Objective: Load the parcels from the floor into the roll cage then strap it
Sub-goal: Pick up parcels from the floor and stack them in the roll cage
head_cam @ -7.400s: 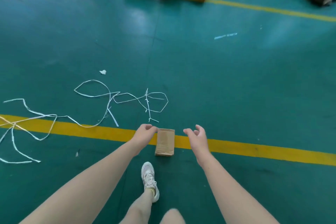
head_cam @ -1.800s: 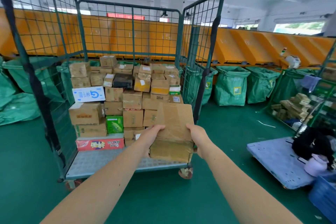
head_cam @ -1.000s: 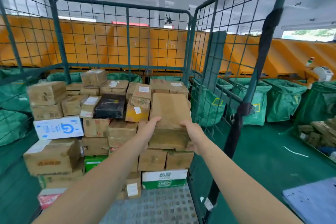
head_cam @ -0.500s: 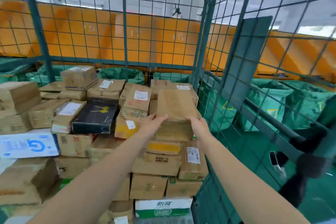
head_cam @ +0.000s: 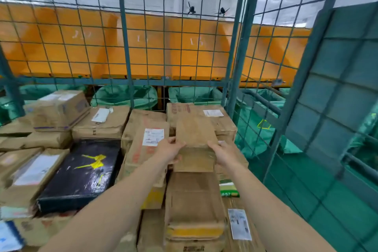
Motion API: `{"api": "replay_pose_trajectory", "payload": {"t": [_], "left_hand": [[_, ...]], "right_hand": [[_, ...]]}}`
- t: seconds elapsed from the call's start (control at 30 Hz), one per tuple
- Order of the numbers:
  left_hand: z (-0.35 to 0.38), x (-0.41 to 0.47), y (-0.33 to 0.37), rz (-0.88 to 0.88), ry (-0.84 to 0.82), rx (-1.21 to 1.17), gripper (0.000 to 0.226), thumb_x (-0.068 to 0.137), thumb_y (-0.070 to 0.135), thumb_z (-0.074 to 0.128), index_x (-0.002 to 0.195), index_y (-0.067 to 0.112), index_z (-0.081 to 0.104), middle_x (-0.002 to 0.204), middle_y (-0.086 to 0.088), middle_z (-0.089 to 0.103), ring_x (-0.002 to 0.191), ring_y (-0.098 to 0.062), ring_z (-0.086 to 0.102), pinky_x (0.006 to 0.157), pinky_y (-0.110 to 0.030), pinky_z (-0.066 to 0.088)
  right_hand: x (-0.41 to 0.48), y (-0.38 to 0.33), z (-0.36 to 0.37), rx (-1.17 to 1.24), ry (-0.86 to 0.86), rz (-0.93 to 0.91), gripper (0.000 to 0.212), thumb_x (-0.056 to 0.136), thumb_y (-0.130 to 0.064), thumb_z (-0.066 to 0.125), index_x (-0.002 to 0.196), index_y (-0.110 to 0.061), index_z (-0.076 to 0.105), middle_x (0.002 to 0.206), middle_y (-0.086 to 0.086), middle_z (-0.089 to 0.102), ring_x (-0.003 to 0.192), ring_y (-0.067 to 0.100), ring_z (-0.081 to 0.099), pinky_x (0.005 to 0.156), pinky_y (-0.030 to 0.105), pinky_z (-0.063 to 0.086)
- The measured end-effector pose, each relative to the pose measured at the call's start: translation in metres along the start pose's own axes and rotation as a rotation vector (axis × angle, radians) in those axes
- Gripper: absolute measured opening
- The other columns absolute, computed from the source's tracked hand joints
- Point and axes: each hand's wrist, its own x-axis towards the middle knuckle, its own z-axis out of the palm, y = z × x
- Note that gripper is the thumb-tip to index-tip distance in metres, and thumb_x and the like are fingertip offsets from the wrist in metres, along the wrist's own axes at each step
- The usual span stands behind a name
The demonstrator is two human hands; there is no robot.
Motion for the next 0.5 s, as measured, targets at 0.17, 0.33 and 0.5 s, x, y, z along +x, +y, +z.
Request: {"api": "replay_pose_trajectory", "payload": {"t": [0.17, 0.33, 0.5], "left_hand": [[-0.002, 0.032, -0.005, -0.005, -0.047, 0.025, 0.03, 0.097, 0.021, 0.058, 0.127, 0.017, 0.055, 0.105, -0.005, 0.06, 0.059, -0.016, 0.059, 0.051, -0.022, 0.053], [-0.002, 0.044, -0.009, -0.021, -0.032, 0.024, 0.017, 0.091, 0.017, 0.057, 0.078, 0.014, 0.047, 0.074, -0.003, 0.041, 0.055, -0.016, 0.036, 0.046, -0.021, 0.033], [0.003, 0.033, -0.009, 0.023, 0.016, 0.026, 0.024, 0.092, 0.025, 0.062, 0.074, 0.023, 0.046, 0.078, 0.005, 0.048, 0.075, -0.017, 0.05, 0.061, -0.024, 0.045]], "right_hand": [[0.037, 0.007, 0.014, 0.111, -0.058, 0.058, 0.014, 0.099, -0.029, 0.059, 0.092, -0.018, 0.065, 0.084, 0.001, 0.063, 0.081, 0.016, 0.062, 0.073, 0.036, 0.055], [0.048, 0.009, 0.023, 0.105, -0.16, 0.11, 0.015, 0.098, -0.025, 0.057, 0.11, -0.019, 0.063, 0.101, 0.001, 0.063, 0.102, 0.018, 0.059, 0.093, 0.037, 0.048], [0.038, 0.009, 0.026, 0.118, -0.222, 0.083, 0.027, 0.096, -0.024, 0.058, 0.123, -0.025, 0.058, 0.129, -0.003, 0.06, 0.121, 0.02, 0.054, 0.102, 0.042, 0.046]]}}
